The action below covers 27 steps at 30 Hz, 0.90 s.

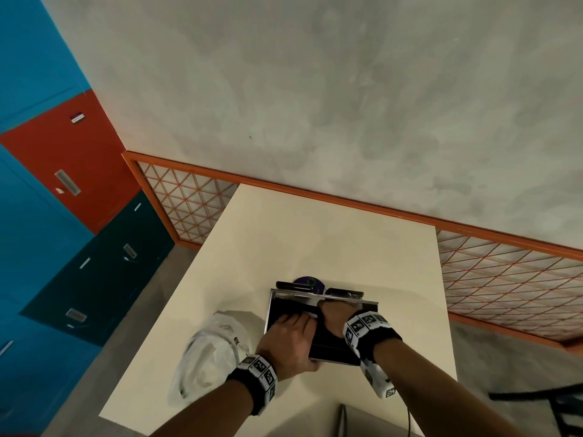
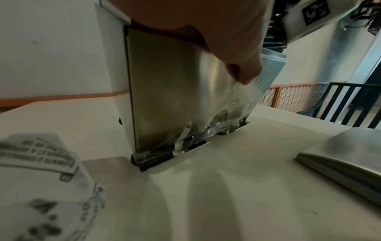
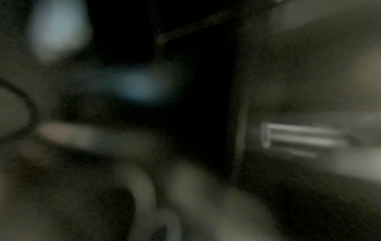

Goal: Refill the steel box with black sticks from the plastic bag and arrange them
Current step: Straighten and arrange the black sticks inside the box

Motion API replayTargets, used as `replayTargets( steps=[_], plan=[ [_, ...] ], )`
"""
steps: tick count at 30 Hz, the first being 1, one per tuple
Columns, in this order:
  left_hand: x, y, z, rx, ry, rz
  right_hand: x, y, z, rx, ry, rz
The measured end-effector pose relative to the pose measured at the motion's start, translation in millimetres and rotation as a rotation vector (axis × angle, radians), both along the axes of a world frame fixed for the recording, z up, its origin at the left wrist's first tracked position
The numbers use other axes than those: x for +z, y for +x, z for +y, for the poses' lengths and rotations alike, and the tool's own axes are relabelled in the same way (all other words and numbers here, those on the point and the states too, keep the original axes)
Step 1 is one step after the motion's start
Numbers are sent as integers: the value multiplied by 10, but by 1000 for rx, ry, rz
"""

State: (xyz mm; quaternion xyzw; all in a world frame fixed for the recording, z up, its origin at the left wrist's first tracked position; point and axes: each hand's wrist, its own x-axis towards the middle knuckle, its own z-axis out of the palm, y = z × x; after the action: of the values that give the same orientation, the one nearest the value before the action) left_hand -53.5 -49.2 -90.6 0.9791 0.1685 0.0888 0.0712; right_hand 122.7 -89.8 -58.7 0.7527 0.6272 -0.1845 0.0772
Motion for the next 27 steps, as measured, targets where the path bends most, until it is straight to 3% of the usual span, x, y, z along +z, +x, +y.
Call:
replayTargets(
  steps=[9,20,27],
  plan=[
    [3,20,44,-5,-33,-7,89,-18,3,25,-43,-73],
    [90,161,246,-8,-79,68,304,269,52,-62,-197,44],
    [106,196,333,-96,-104,-57,419,492,35,-103,-249,205]
  ],
)
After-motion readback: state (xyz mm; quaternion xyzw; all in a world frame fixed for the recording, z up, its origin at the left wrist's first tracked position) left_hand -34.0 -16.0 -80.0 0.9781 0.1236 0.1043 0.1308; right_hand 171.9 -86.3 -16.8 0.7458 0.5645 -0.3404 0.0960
